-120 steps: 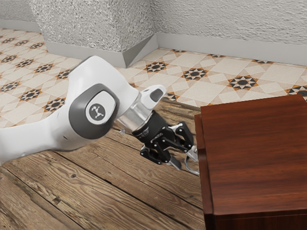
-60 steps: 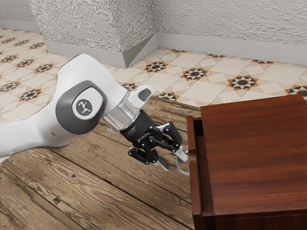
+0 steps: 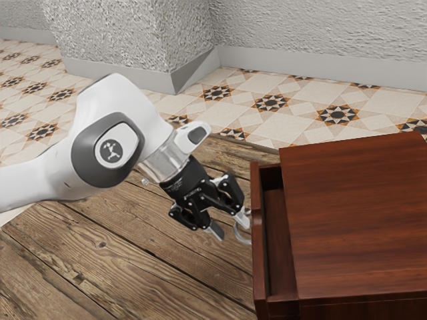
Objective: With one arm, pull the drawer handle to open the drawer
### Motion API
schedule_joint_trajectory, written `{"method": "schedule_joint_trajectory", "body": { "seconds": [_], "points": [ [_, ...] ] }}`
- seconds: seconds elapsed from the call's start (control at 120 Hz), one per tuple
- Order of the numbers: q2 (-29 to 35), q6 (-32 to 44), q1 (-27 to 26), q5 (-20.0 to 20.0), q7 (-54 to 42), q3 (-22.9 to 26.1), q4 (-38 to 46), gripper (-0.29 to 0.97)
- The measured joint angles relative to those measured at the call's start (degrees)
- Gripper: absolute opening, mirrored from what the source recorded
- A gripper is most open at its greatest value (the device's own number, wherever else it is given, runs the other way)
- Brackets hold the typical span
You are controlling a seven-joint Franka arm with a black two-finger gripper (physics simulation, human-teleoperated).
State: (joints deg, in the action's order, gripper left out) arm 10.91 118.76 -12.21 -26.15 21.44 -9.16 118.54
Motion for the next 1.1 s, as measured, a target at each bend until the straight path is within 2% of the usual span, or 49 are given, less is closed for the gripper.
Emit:
{"method": "schedule_joint_trajectory", "body": {
  "seconds": [0.217,0.558,1.1],
  "points": [
    [2.7,-0.4,-0.4,4.0,1.1,-1.2,1.9,0.26],
    [7.1,-1.4,0.3,7.4,3.1,-2.5,5.0,0.26],
    [9.9,-5.3,1.4,9.7,5.6,-4.5,6.1,0.29]
  ]
}}
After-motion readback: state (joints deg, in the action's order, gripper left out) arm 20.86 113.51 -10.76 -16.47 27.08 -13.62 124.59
